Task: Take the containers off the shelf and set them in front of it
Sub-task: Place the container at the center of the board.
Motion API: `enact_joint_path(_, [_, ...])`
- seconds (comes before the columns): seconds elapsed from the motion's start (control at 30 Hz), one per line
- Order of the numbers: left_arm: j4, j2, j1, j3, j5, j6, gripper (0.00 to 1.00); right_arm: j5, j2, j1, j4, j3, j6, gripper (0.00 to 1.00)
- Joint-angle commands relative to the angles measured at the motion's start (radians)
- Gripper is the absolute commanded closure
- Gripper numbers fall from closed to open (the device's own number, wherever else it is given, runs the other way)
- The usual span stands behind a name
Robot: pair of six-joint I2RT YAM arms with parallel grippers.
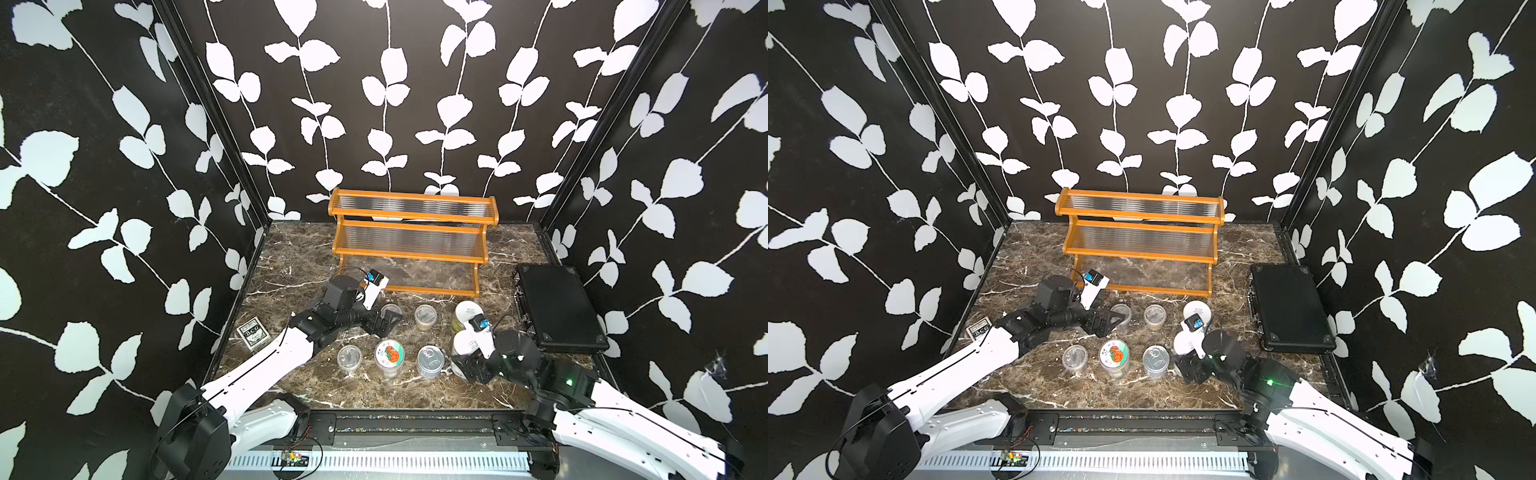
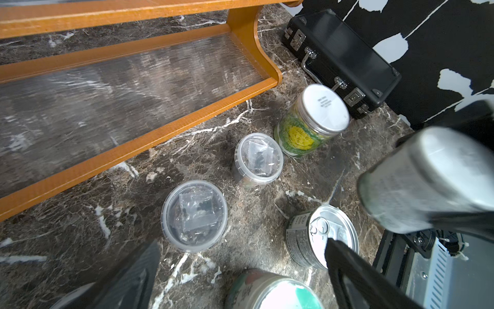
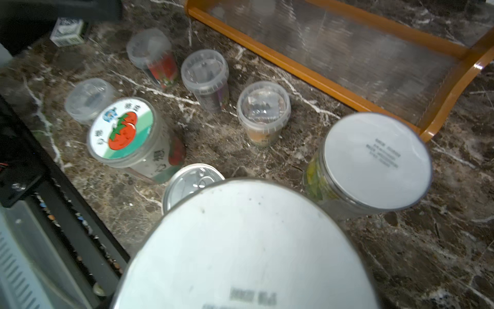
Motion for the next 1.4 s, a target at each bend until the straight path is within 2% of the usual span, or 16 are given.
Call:
enact_joint_path(0.0, [0.012, -0.027, 0.006, -0.011, 0.003, 0.008, 0.01, 0.052, -0.011, 0.006, 0.174, -0.102, 0.050, 0.35])
enact_joint_path(0.2, [-0.031, -0.040, 0.006, 0.001, -0.017, 0.028, 0.01, 0.103, 0.000, 0.006, 0.286, -0.212, 0.061, 0.34])
enact_joint_path(0.4, [-0.043, -0.029, 0.006, 0.009, -0.025, 0.040, 0.01, 0.169, 0.022, 0.006, 0.242, -0.217, 0.072, 0.32])
enact_joint_path(0.77, [-0.039, -0.010, 0.007, 0.023, -0.031, 0.035, 0.01, 0.157, 0.017, 0.006, 0.205, -0.208, 0.055, 0.15])
enact_joint_path(1.13, [-0.061, -0.003, 0.009, 0.035, -0.029, 0.046, 0.01, 0.097, -0.020, 0.006, 0.113, -0.175, 0.033, 0.09])
enact_joint_path(1.37, [-0.066, 0.002, 0.008, 0.036, -0.026, 0.045, 0.01, 0.094, -0.015, 0.007, 0.121, -0.175, 0.030, 0.01])
